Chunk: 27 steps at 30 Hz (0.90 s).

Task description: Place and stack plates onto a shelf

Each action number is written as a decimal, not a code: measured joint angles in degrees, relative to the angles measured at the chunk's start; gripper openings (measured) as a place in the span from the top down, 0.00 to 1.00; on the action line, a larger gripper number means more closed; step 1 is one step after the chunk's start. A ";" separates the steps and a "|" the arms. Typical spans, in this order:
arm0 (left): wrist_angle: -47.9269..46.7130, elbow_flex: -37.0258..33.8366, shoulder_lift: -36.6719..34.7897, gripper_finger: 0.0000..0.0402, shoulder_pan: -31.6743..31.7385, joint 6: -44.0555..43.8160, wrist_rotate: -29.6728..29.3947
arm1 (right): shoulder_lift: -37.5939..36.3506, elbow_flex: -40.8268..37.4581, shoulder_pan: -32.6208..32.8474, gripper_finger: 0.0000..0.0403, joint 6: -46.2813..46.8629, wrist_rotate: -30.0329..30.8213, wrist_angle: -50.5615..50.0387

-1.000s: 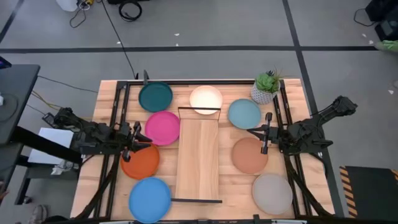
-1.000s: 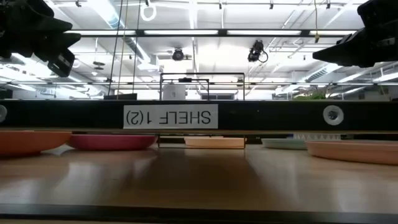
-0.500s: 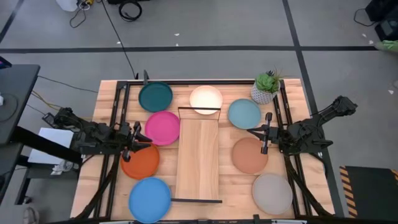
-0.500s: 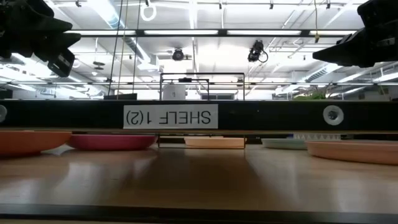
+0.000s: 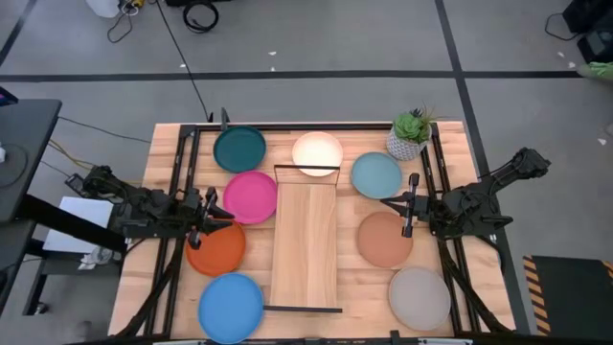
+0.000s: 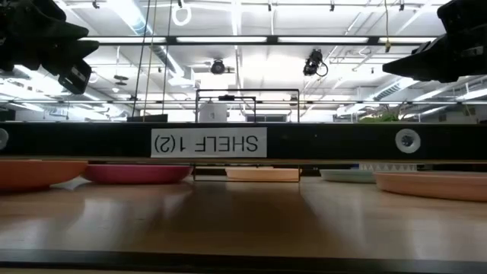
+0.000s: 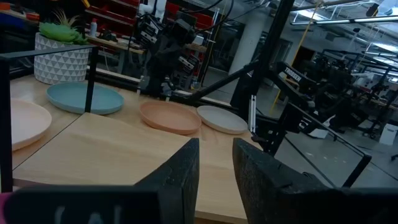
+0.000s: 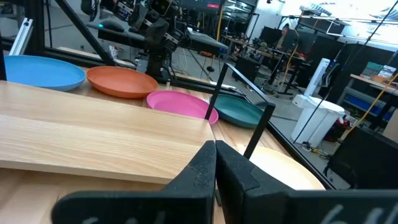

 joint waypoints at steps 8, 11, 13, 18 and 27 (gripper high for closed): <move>0.00 0.00 0.00 0.74 -0.02 0.00 0.00 | 0.00 0.00 -0.01 0.96 -0.01 0.00 0.00; 0.00 0.00 0.00 0.74 0.00 0.00 0.00 | 0.00 0.00 0.00 0.96 -0.02 0.00 0.00; 0.00 0.01 0.00 0.74 0.00 0.00 0.02 | 0.00 0.00 0.01 0.96 -0.02 0.00 0.00; 0.00 0.00 0.00 0.74 -0.01 0.00 0.00 | -0.01 0.00 -0.01 0.96 -0.02 0.00 0.20; 0.00 0.02 0.00 0.74 0.00 0.00 0.00 | -0.02 0.00 -0.21 0.96 -0.98 -6.77 13.95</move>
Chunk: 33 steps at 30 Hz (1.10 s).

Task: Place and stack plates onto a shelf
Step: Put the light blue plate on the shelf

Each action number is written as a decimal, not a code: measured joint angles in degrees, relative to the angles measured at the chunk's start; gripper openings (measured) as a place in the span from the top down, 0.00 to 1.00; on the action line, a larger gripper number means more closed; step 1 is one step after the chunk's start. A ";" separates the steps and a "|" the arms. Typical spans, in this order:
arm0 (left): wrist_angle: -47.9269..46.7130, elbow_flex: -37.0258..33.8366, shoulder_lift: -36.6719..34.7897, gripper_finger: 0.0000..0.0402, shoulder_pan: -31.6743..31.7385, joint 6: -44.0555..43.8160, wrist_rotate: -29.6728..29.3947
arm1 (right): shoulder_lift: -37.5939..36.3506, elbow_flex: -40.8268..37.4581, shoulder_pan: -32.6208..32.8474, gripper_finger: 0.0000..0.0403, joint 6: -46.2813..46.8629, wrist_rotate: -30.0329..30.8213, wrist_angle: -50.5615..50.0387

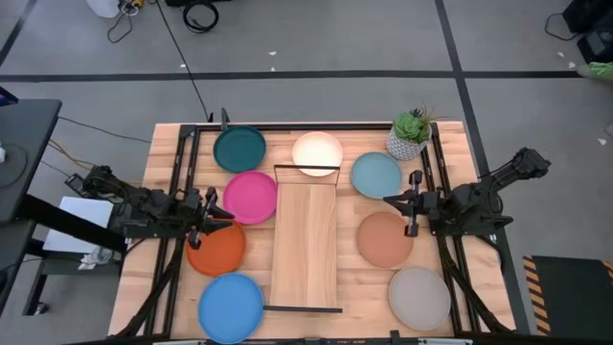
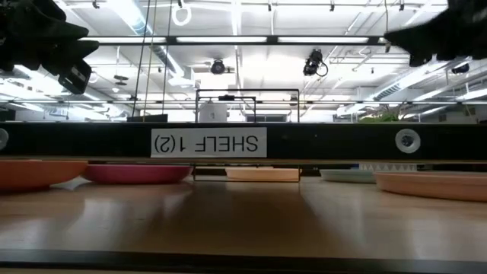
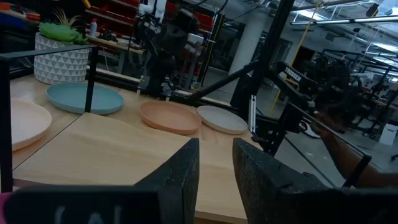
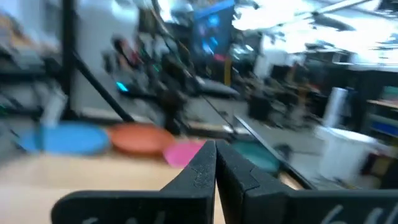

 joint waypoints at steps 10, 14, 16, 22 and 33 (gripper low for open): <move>0.00 0.00 0.00 0.74 0.00 0.00 0.00 | 4.43 4.73 -5.12 0.97 7.33 23.26 -6.32; 0.00 -0.02 0.00 0.74 -0.02 0.00 0.02 | 8.95 9.82 -8.83 0.96 16.12 20.34 -18.85; 0.00 -0.02 0.00 0.74 0.00 0.00 0.01 | 12.14 12.40 -11.28 0.95 20.78 19.31 -25.37; 0.00 -0.02 0.00 0.74 0.00 0.00 0.00 | 22.57 16.46 -20.45 0.86 28.23 6.95 -33.57; 0.00 -0.02 0.00 0.74 0.00 0.00 0.01 | 38.38 20.90 -32.47 0.67 29.76 -10.22 -38.32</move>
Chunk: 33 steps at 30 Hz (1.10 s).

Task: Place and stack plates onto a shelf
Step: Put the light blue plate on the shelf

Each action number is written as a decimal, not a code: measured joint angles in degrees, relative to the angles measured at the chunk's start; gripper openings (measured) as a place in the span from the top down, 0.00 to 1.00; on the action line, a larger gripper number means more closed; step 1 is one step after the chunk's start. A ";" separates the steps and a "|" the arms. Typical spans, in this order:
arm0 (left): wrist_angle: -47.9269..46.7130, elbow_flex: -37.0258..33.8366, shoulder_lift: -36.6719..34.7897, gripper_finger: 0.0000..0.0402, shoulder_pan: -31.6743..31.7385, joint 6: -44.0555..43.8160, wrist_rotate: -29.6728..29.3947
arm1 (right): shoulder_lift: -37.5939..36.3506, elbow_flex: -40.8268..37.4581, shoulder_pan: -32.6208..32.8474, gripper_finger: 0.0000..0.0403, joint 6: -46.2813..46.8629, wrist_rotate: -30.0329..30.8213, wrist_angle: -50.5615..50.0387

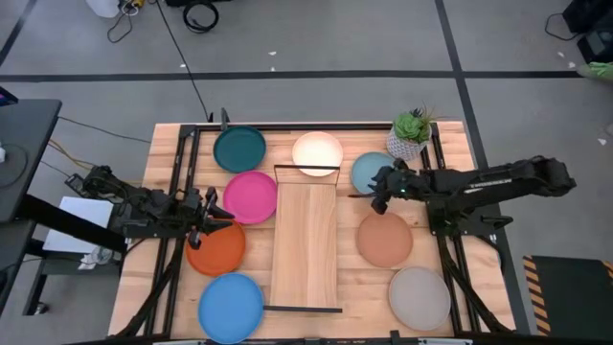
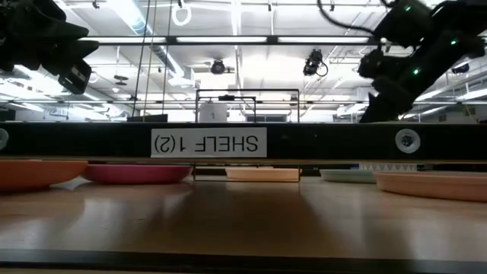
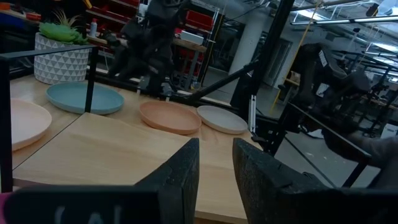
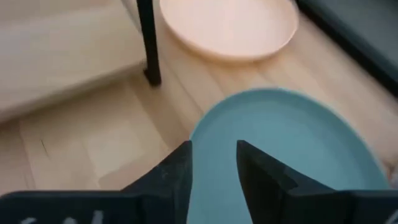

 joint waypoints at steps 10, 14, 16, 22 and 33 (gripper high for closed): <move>0.00 0.00 0.00 0.74 -0.02 -0.01 -0.01 | 13.05 0.24 -2.39 0.63 -3.39 -5.38 4.04; 0.00 0.02 0.00 0.74 0.00 0.00 -0.01 | 18.12 0.24 -2.37 0.65 -6.10 -5.99 7.59; 0.00 0.00 0.00 0.74 -0.01 -0.01 0.01 | 20.24 0.24 -2.38 0.65 -7.09 -5.63 8.70; 0.00 0.00 0.00 0.74 0.00 0.00 -0.01 | 23.77 0.37 -2.33 0.72 -8.35 -2.30 9.92; 0.00 0.00 0.00 0.74 0.00 0.00 -0.01 | 24.21 0.30 -2.35 0.96 -8.97 -3.60 11.44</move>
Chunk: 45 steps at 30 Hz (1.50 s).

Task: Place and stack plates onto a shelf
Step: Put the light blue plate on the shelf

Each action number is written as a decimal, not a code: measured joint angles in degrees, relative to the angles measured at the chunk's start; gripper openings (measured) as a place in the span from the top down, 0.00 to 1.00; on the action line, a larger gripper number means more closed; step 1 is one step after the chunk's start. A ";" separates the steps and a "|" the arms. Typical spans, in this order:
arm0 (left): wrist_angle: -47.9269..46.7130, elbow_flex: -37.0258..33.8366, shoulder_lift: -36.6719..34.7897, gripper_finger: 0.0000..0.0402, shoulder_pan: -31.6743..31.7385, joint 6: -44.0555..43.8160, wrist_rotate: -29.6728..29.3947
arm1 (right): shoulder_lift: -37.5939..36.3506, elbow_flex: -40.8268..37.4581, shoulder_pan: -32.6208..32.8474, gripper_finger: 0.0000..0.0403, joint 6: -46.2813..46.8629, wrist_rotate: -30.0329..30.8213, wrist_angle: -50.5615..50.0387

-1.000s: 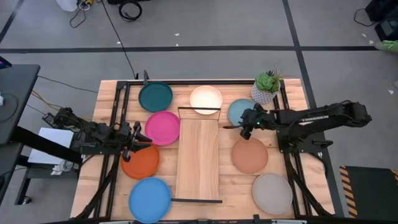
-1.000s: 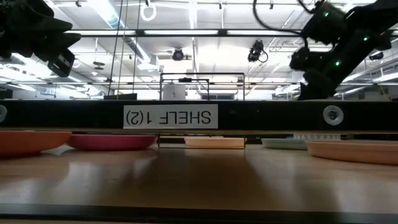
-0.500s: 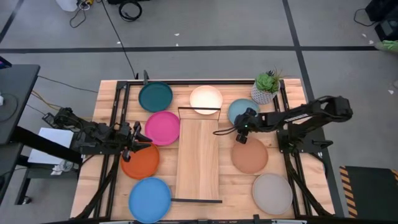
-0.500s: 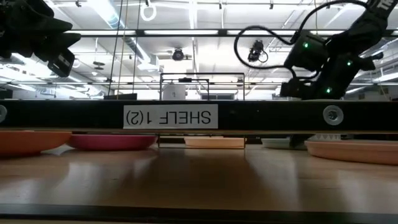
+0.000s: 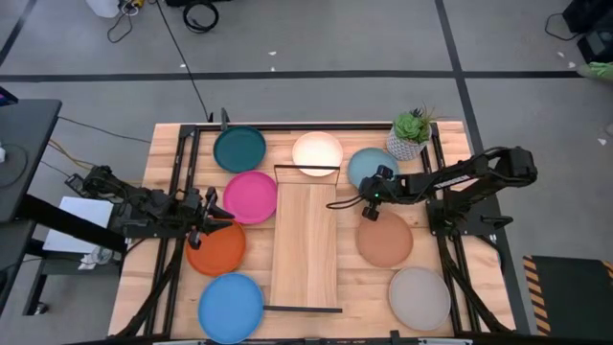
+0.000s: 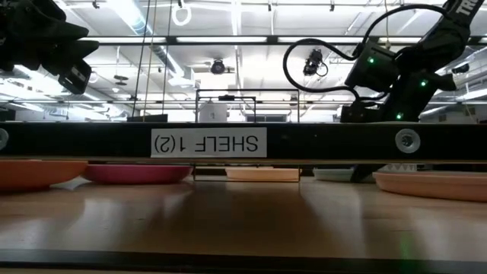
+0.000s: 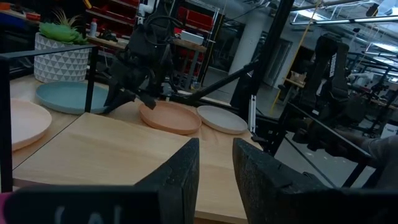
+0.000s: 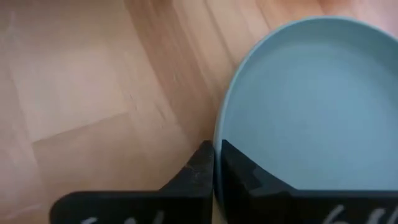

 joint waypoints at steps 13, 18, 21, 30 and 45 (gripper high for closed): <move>0.00 0.00 0.00 0.74 0.00 0.00 0.00 | -5.25 8.91 3.25 0.96 1.54 -0.46 -12.12; 0.00 0.01 0.00 0.74 -0.01 0.00 0.00 | -6.65 14.50 5.63 0.96 1.73 5.32 -18.56; 0.00 0.00 0.00 0.74 0.00 0.00 0.00 | -6.78 18.09 6.52 0.96 1.68 8.26 -22.13; 0.00 0.01 0.00 0.74 0.00 0.00 0.01 | -6.80 28.72 9.62 0.96 -2.11 18.58 -29.43; 0.00 0.00 0.00 0.74 -0.01 0.00 0.00 | -6.82 33.59 20.70 0.95 -28.92 10.23 -24.78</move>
